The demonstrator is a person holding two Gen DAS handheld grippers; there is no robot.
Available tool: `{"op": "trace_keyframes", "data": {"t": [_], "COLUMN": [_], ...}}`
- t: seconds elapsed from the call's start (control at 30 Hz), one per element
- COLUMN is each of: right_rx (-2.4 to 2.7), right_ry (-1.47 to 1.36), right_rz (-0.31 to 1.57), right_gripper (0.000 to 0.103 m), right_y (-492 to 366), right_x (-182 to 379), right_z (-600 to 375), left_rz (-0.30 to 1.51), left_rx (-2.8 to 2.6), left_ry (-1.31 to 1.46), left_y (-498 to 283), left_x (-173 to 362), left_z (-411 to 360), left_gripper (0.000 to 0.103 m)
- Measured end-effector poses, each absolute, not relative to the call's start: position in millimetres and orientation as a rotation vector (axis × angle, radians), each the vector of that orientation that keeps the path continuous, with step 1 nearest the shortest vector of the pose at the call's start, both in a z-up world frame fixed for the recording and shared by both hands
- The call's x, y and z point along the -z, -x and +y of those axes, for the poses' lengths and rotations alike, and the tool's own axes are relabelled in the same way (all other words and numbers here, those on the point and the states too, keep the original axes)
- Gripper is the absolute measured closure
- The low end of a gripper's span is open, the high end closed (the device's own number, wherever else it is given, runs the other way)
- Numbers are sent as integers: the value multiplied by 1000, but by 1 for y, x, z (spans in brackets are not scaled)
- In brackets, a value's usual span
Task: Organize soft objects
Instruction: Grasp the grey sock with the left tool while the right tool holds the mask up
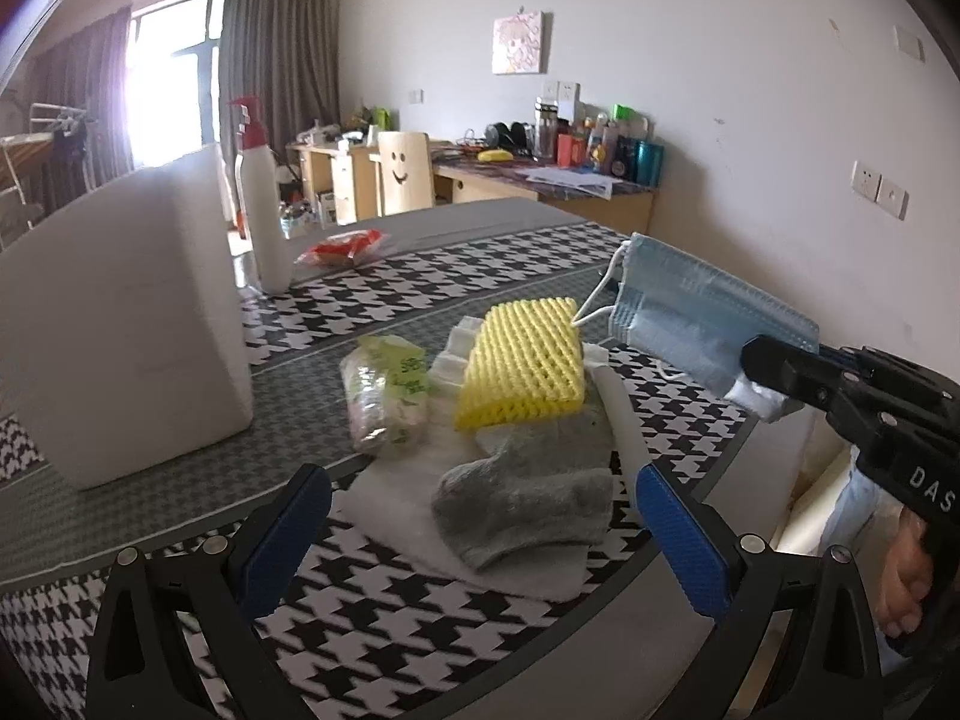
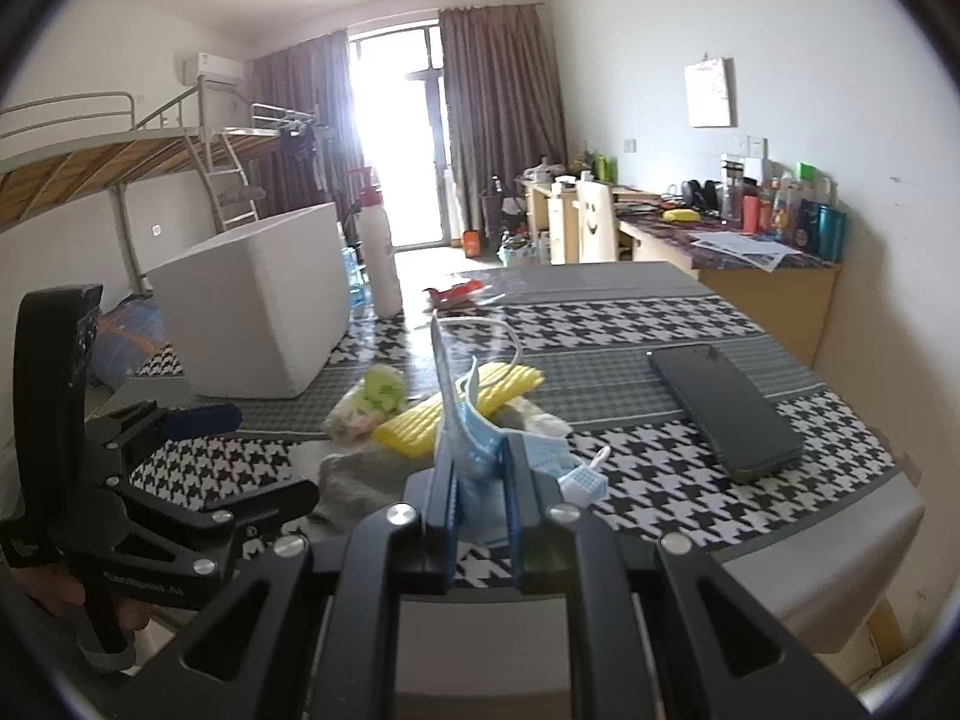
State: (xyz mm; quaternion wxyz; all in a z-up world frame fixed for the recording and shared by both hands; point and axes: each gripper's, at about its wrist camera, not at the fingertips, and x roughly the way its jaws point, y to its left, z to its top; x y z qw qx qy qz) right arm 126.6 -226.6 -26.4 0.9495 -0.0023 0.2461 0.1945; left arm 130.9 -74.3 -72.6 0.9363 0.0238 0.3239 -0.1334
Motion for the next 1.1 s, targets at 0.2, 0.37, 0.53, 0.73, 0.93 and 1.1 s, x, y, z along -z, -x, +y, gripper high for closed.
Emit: {"op": "trace_keyframes", "data": {"t": [0.2, 0.37, 0.53, 0.73, 0.93, 1.1], "right_rx": [-390, -384, -389, -391, -394, -387], "right_ry": [3, -8, -18, -27, -36, -49], "right_rz": [500, 509, 516, 516, 514, 515], "right_gripper": [87, 87, 86, 86, 86, 86], "right_y": [-130, -132, -133, -133, -133, -133], "right_x": [31, 35, 37, 37, 38, 38], "right_z": [-230, -235, -238, -243, -246, -249], "left_rz": [718, 766, 785, 816, 808, 746], "left_rx": [275, 294, 306, 306, 326, 384], "left_ry": [-53, -81, -109, -135, -141, -123], "left_y": [-146, -153, -153, -155, -154, -147], "left_x": [80, 89, 94, 100, 97, 78], "left_z": [-80, -89, -95, -99, -101, -99], "left_gripper": [12, 27, 42, 66, 88, 89]}}
